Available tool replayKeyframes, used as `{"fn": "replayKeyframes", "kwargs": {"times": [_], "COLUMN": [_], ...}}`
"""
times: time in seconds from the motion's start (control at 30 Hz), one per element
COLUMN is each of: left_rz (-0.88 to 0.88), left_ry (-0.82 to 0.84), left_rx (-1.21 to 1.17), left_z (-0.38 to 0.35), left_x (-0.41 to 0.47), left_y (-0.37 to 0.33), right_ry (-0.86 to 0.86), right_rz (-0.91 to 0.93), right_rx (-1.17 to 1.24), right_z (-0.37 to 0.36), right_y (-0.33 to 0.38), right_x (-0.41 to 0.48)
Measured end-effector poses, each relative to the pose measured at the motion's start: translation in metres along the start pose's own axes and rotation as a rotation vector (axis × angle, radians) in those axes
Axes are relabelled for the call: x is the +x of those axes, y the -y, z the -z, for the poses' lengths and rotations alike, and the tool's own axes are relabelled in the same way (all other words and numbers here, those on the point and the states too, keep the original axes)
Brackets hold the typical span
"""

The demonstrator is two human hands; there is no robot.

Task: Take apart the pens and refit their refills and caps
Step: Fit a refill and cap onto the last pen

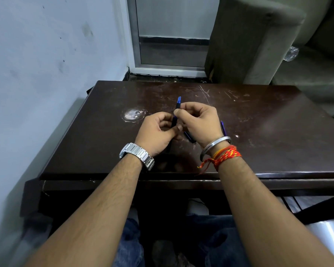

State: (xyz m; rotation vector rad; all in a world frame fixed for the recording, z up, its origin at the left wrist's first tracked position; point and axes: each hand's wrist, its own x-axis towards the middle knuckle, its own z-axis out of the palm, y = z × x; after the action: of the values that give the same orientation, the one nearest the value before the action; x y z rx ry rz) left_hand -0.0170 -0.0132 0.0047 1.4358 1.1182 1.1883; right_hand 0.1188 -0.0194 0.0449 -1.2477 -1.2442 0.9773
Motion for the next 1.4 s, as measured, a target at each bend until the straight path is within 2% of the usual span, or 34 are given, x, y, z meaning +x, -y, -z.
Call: {"fn": "replayKeyframes", "kwargs": {"times": [0.2, 0.33, 0.43, 0.53, 0.7, 0.97, 1.13, 1.27, 1.4], "left_rz": [-0.019, -0.005, -0.007, -0.044, -0.051, -0.037, -0.032, 0.028, -0.038], "left_ry": [0.012, -0.003, -0.022, -0.055, -0.120, -0.158, -0.231, -0.111, -0.179], "left_rx": [0.056, 0.057, 0.078, 0.154, 0.151, 0.047, 0.103, 0.086, 0.185], "left_z": [0.002, 0.000, 0.000, 0.001, 0.002, 0.000, 0.003, -0.002, -0.001], "left_x": [-0.001, -0.002, -0.003, -0.004, -0.004, -0.004, -0.003, -0.002, -0.004], "left_y": [-0.001, -0.003, -0.005, -0.007, -0.008, -0.012, -0.010, -0.010, -0.010], "right_ry": [-0.032, -0.084, -0.124, -0.101, -0.054, -0.079, -0.095, -0.080, -0.077], "right_rz": [0.022, 0.015, 0.035, 0.027, -0.001, 0.009, 0.007, 0.011, 0.011], "right_rx": [-0.075, 0.109, 0.106, 0.093, 0.119, 0.143, 0.107, 0.140, 0.137], "right_z": [0.002, 0.000, 0.000, 0.000, -0.004, -0.002, -0.002, -0.003, -0.003], "right_y": [-0.003, 0.004, 0.007, 0.006, 0.006, 0.007, 0.006, 0.006, 0.007], "right_x": [-0.001, -0.003, -0.005, -0.006, -0.006, -0.007, -0.005, -0.006, -0.006]}}
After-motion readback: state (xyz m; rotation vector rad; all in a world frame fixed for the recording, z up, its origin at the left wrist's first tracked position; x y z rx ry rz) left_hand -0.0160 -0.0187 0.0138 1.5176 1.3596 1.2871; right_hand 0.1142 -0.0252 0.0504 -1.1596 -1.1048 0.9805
